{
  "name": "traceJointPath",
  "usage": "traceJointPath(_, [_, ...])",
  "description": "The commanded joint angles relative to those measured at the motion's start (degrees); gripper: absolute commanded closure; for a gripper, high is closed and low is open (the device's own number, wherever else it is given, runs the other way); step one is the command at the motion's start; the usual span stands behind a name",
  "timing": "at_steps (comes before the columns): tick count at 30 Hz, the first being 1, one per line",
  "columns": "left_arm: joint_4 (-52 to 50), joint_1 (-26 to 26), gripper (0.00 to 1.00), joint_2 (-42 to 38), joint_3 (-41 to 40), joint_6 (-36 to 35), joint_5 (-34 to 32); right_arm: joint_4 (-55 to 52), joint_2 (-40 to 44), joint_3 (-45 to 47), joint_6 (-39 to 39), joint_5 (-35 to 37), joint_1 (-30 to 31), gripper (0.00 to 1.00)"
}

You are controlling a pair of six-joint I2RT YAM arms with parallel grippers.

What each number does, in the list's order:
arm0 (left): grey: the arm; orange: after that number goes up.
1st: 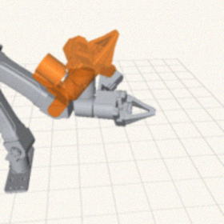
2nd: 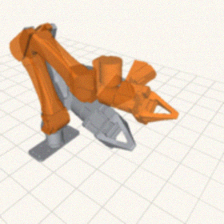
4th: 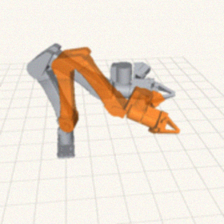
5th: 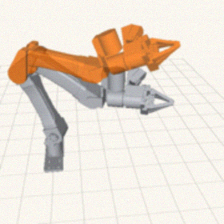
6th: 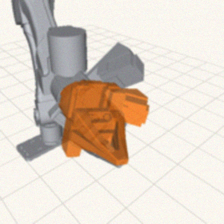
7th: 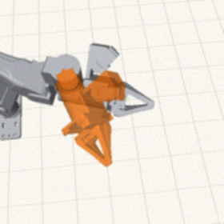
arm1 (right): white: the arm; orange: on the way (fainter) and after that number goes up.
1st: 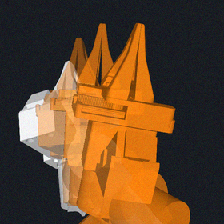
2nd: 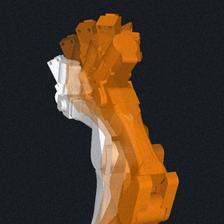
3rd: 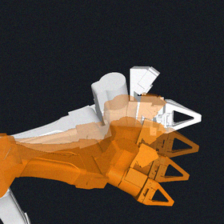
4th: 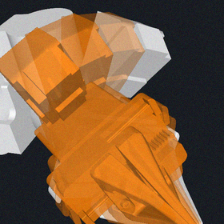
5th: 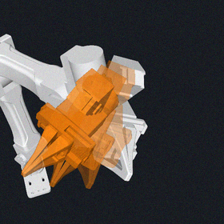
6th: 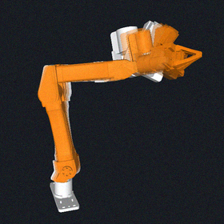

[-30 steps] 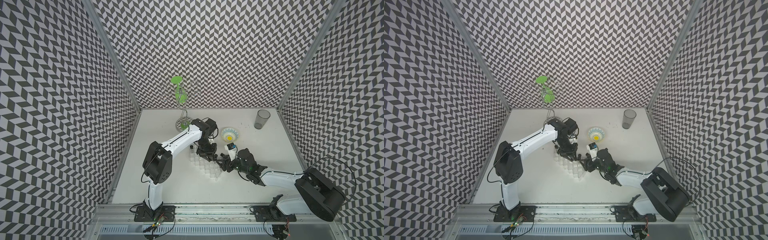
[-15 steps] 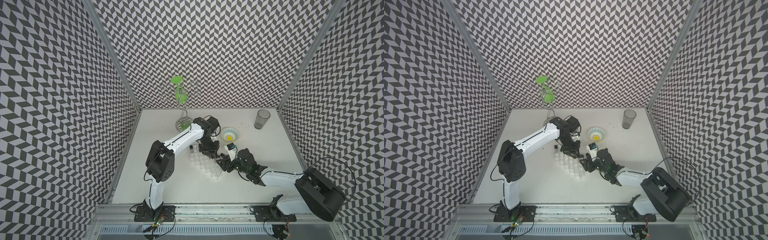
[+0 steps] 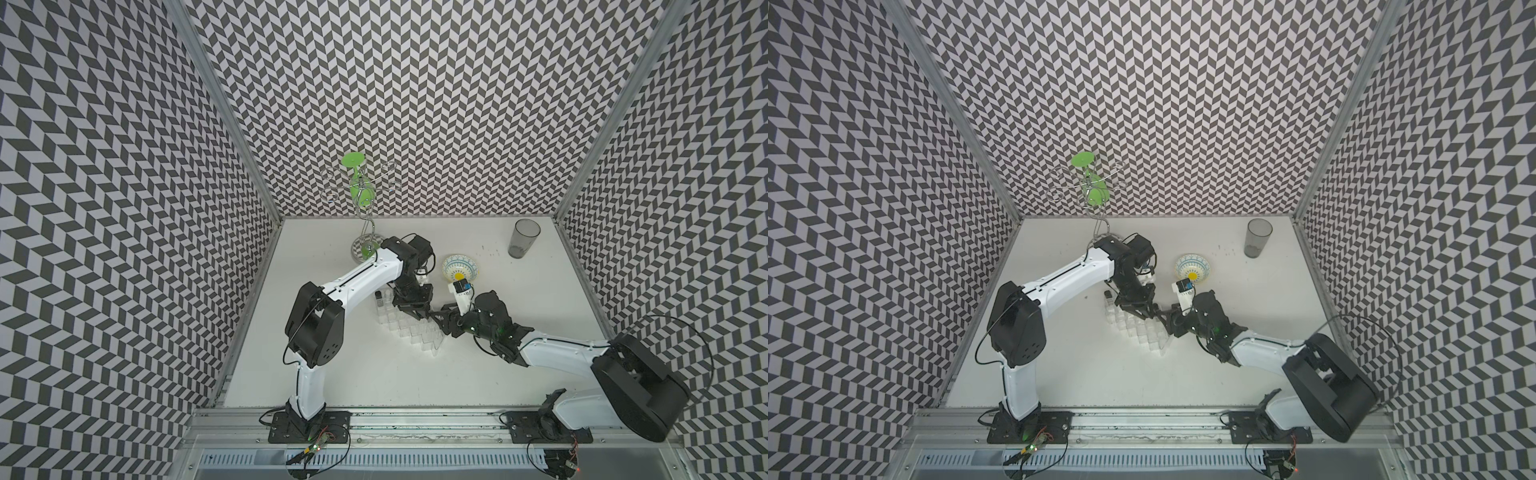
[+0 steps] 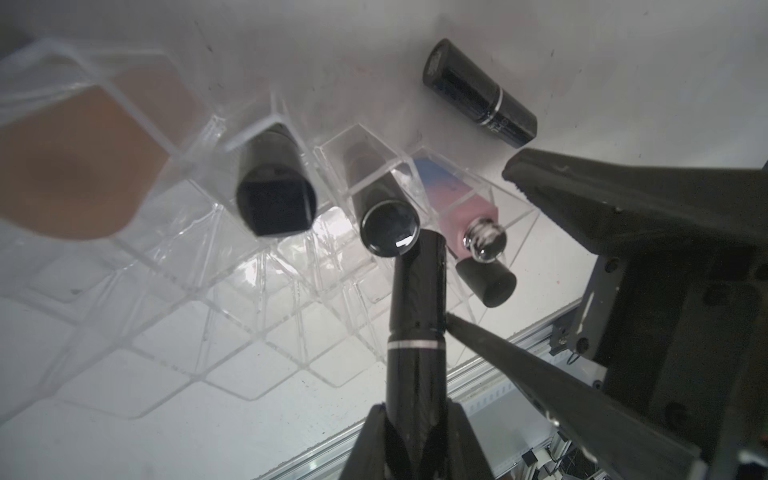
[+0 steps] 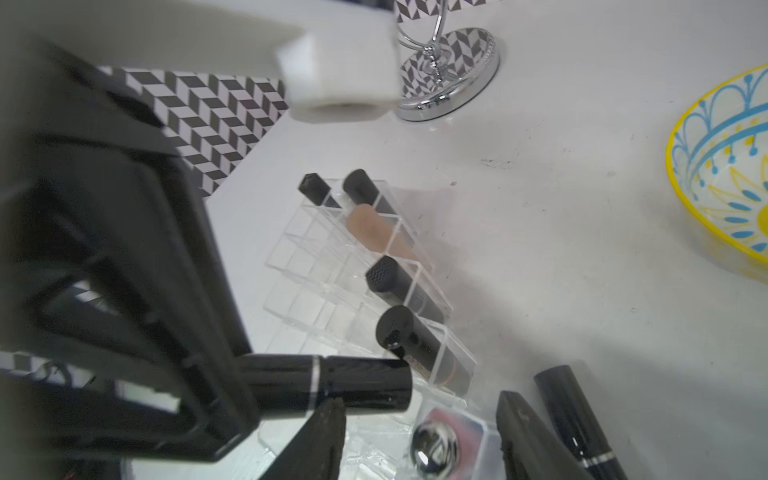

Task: Arrange the lipsticks in the organizer
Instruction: Place the lipstick in the storage box.

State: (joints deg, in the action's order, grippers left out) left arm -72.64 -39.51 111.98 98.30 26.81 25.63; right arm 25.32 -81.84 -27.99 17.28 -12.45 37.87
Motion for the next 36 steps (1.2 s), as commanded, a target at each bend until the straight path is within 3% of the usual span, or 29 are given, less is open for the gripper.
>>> traceJointPath(1, [1.1, -0.5, 1.00, -1.5, -0.5, -0.7, 0.9, 1.4, -2.7, -2.0, -0.8, -1.3, 0.2, 0.38])
traceJointPath(9, [1.0, -0.6, 1.00, -0.2, 0.7, -0.6, 0.3, 1.7, -2.8, -1.7, -1.4, -0.7, 0.2, 0.38])
traceJointPath(16, [-0.7, -0.5, 1.00, 0.9, 2.9, -0.4, -2.7, 1.7, 2.6, -0.6, 0.2, 1.3, -1.0, 0.37])
traceJointPath(24, [-0.3, -0.5, 1.00, 1.8, 3.1, -0.5, -2.0, 0.1, -5.8, -6.7, -0.7, -2.8, -2.3, 0.37])
traceJointPath(36, [0.0, -0.5, 0.99, 3.7, 6.0, -0.5, -1.8, 2.9, -11.8, -5.5, -1.2, -4.2, -2.3, 0.37])
